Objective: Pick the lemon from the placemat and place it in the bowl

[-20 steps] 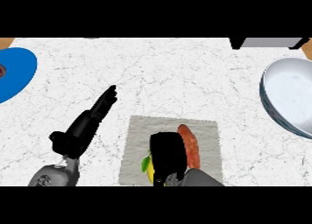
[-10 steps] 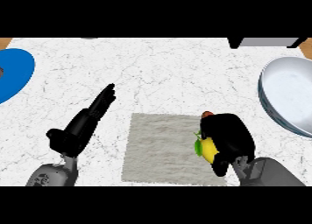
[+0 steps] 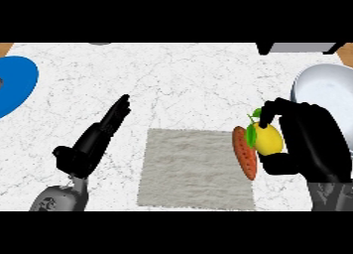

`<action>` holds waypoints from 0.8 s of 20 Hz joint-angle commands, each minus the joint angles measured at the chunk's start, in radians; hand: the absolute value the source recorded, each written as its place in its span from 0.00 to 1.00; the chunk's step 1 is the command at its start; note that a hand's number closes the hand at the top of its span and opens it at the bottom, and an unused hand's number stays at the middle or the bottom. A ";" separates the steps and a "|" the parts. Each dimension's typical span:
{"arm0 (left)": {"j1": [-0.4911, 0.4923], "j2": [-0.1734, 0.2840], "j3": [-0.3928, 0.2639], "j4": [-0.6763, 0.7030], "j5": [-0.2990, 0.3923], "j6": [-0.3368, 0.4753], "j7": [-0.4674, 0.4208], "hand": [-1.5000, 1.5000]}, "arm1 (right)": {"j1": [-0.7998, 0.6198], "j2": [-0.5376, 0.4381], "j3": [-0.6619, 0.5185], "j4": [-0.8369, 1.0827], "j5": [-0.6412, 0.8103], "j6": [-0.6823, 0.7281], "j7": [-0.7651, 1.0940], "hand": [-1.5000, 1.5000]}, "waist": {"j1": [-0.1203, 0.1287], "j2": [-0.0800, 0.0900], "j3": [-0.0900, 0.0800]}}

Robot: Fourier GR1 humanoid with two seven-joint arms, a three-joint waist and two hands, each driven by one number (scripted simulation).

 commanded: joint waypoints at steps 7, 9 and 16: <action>-0.016 0.005 0.029 0.019 0.013 -0.038 -0.016 0.50 | -0.038 0.003 -0.360 -0.026 -0.145 -0.048 -0.065 1.00 | 0.015 0.005 0.000; 0.025 -0.008 0.020 0.028 -0.006 -0.034 -0.041 0.50 | -0.026 -0.002 -0.377 -0.060 -0.131 0.019 -0.012 1.00 | 0.014 0.004 0.000; 0.061 -0.062 -0.049 -0.087 -0.048 0.016 0.039 0.50 | 0.044 -0.109 -0.452 0.186 0.031 -0.148 -0.279 1.00 | 0.017 0.004 0.001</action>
